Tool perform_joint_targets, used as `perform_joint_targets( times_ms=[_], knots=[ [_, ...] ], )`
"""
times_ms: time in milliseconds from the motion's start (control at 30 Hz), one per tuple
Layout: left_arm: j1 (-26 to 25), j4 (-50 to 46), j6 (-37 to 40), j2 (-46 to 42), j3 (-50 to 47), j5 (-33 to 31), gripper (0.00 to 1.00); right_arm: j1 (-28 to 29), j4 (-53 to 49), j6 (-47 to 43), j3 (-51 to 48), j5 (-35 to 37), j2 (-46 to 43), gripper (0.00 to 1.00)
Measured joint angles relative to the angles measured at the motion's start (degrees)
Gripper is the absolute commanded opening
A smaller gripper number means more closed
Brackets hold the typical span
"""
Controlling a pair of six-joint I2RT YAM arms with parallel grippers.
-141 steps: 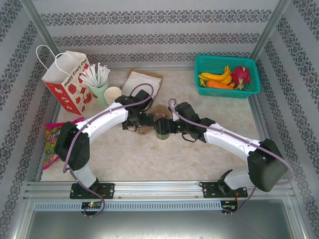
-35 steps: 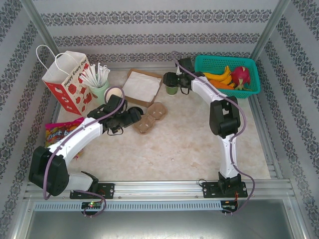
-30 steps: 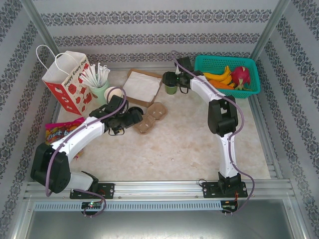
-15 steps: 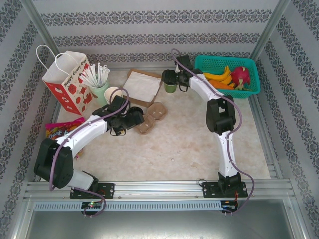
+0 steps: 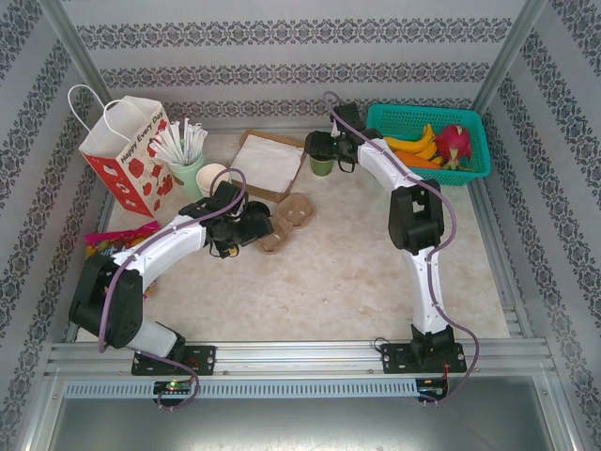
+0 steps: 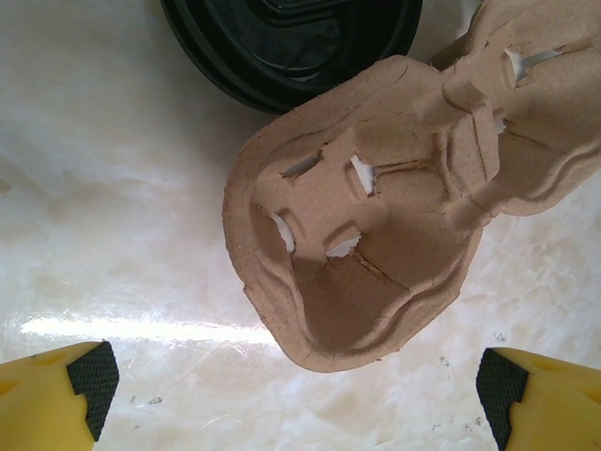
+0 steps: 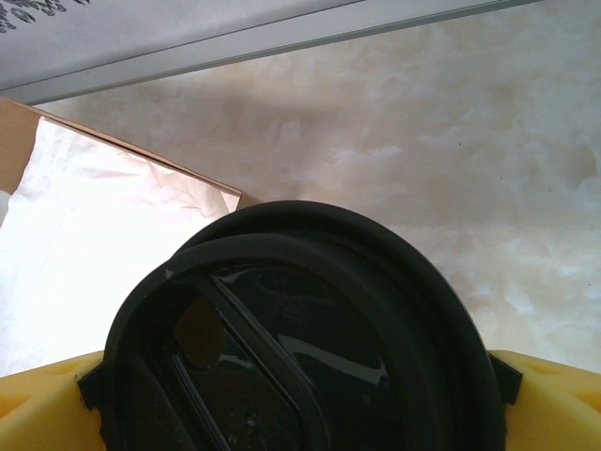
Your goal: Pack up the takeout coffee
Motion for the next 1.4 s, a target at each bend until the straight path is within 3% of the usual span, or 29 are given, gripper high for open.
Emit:
perform_joint_targets(
  times_ms=[467, 767, 867, 1100, 1233, 1400],
  knots=[
    [0.00, -0.90, 0.85, -0.02, 1.70, -0.50, 1.00, -0.02, 0.02, -0.24, -1.07, 0.02, -1.97, 0.98],
    [1.84, -9.40, 4.61, -6.51, 8.52, -8.31, 1.00, 0.00, 1.07, -0.46, -8.83, 0.63, -12.98, 0.98],
    [6.01, -14.25, 6.08, -9.35, 14.29, -11.45, 1.00, 0.02, 2.58, -0.44, -16.44, 1.18, -20.35, 0.98],
    [22.60, -21.70, 9.33, -13.31, 26.47, -16.76, 1.00, 1.60, 7.58, -0.44, -36.35, 1.70, -38.34, 0.97],
    [31.85, -23.69, 9.22, -12.39, 30.45, -18.18, 0.99, 5.33, 8.83, -0.57, -43.60, 2.23, -43.87, 0.97],
    [39.52, -24.13, 6.93, -8.41, 34.82, -21.33, 0.96, 11.34, 10.64, -0.63, -48.98, 4.55, -46.40, 0.97]
  ],
)
